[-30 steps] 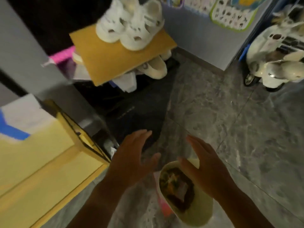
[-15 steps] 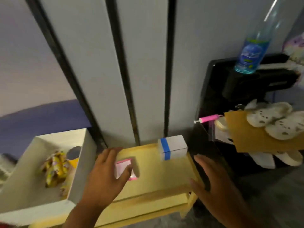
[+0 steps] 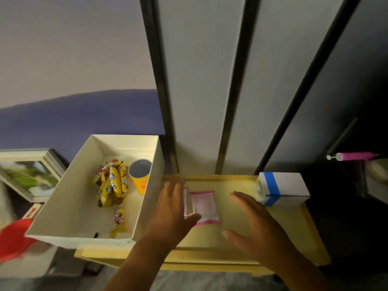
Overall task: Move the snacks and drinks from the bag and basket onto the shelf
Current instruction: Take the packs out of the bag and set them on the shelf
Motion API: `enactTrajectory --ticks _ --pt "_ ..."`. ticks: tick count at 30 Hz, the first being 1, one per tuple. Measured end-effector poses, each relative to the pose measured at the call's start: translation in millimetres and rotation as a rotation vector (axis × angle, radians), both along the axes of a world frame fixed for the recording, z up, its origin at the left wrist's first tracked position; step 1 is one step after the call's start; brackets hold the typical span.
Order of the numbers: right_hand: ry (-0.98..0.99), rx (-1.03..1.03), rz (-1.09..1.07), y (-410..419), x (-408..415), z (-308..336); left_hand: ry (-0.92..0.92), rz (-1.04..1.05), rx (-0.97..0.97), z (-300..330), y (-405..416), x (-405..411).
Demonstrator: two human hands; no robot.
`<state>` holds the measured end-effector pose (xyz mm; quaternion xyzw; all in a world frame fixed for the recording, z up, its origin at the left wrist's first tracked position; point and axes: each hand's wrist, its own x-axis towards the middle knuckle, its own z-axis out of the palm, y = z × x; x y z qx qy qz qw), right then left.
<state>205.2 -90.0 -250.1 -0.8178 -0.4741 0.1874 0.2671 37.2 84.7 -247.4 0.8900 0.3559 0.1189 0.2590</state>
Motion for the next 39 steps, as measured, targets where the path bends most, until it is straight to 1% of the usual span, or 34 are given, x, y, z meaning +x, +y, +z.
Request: enactTrajectory --ticks 2,4,6,10,13,15,17,20,23,26,28,30,33,35,39 --pt "0.004 -0.053 0.077 16.9 4.5 -8.7 0.038 -0.003 -0.042 -15.9 7.2 5.0" --pt "0.010 -0.087 0.134 35.8 7.3 -18.5 0.138 0.004 -0.052 -31.7 14.9 7.7" --pt "-0.025 -0.084 0.157 54.0 8.6 -32.4 0.233 0.004 -0.010 -48.9 18.6 6.4" --pt "-0.092 -0.188 0.191 79.0 5.2 -63.6 0.264 0.000 0.096 -85.7 22.1 -0.4" --pt "-0.281 -0.186 0.152 85.3 4.1 -74.2 0.172 0.020 0.090 -82.5 22.6 0.5" --pt "-0.318 -0.184 0.143 81.0 4.4 -73.7 0.144 0.009 0.085 -77.9 23.7 1.0" --pt "-0.313 -0.140 0.127 70.9 4.9 -73.0 0.143 -0.030 0.052 -72.6 22.8 0.7" --pt "-0.161 -0.046 0.079 48.6 4.5 -69.3 0.044 -0.042 -0.053 -59.3 14.5 2.5" --pt "-0.003 0.084 -0.015 18.6 4.3 -56.2 -0.074 -0.082 -0.122 -40.4 -3.1 10.2" --pt "0.056 0.179 -0.108 -24.7 9.2 -33.3 -0.078 -0.128 -0.192 -16.9 -35.8 29.4" --pt "0.074 0.231 -0.173 -65.0 16.2 -15.9 -0.097 -0.230 -0.200 -3.6 -64.4 48.1" --pt "0.087 0.221 -0.267 -110.1 20.3 -1.4 -0.136 -0.343 -0.231 6.6 -98.5 71.3" --pt "-0.035 0.223 -0.457 -190.6 20.9 1.7 -0.145 -0.518 -0.287 10.9 -159.0 103.9" --pt "0.011 0.158 -0.570 -249.7 17.1 -0.8 -0.140 -0.652 -0.285 6.9 -206.0 122.1" --pt "0.010 0.053 -0.780 -369.3 2.0 -11.5 -0.103 -0.832 -0.311 -22.0 -307.9 149.3"
